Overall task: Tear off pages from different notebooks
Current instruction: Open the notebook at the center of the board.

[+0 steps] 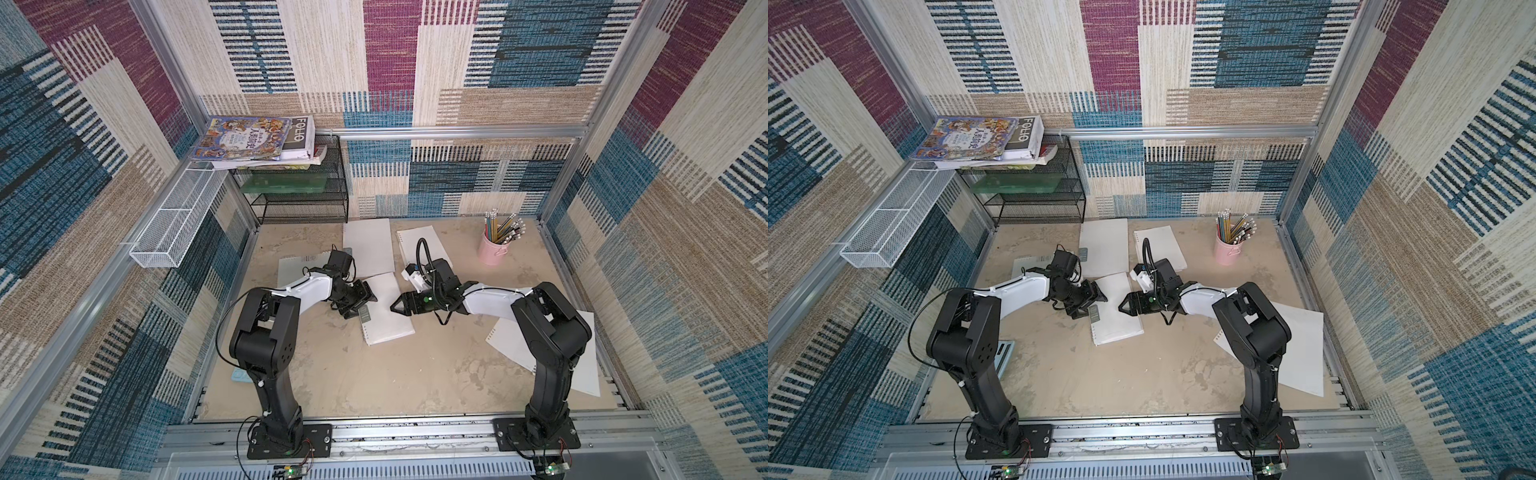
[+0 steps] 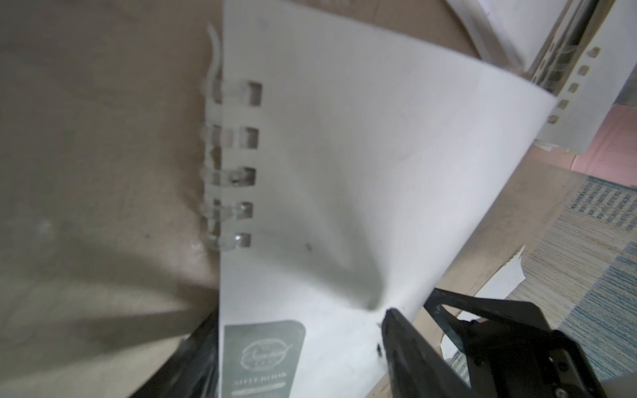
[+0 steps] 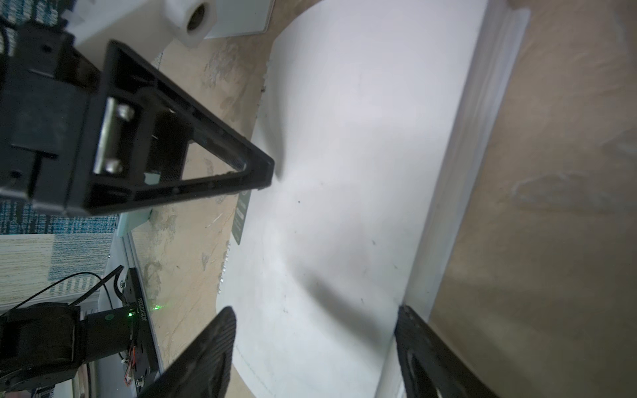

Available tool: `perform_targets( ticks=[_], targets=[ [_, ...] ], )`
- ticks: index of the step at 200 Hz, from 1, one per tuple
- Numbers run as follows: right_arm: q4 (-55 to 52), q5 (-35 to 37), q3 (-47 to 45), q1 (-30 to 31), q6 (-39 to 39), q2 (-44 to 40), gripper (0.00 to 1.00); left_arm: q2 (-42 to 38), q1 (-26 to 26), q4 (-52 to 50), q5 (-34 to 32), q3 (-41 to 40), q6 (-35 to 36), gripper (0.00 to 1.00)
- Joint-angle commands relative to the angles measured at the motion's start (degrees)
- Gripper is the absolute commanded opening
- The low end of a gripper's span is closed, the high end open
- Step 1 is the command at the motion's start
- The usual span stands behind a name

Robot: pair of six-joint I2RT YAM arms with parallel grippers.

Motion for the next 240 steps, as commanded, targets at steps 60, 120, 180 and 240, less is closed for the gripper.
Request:
perform_targets(
  ticks=[60,120,180,240],
  targets=[
    [7.1,-9.6,-1.8,-0.3,4.1,-7.7,0.74,1.3,-0.6,11.7,9.9,-2.2,-3.2,0.74],
    [2.4,-9.0,1.6,1.9,-0.7,-7.7,0.74,0.3,-0.1,19.9,14.0,-7.5,-5.3,0.93],
    [-1.3,-8.5,6.8,4.0,-3.2,-3.2,0.73,-2.3,5.0,36.7,18.6,-17.8,-13.8,1.0],
    [-2.1,-7.8,9.9,4.0,-3.7,-0.4,0.72,-2.9,5.8,45.2,21.7,-17.1,-18.9,0.99]
  ],
)
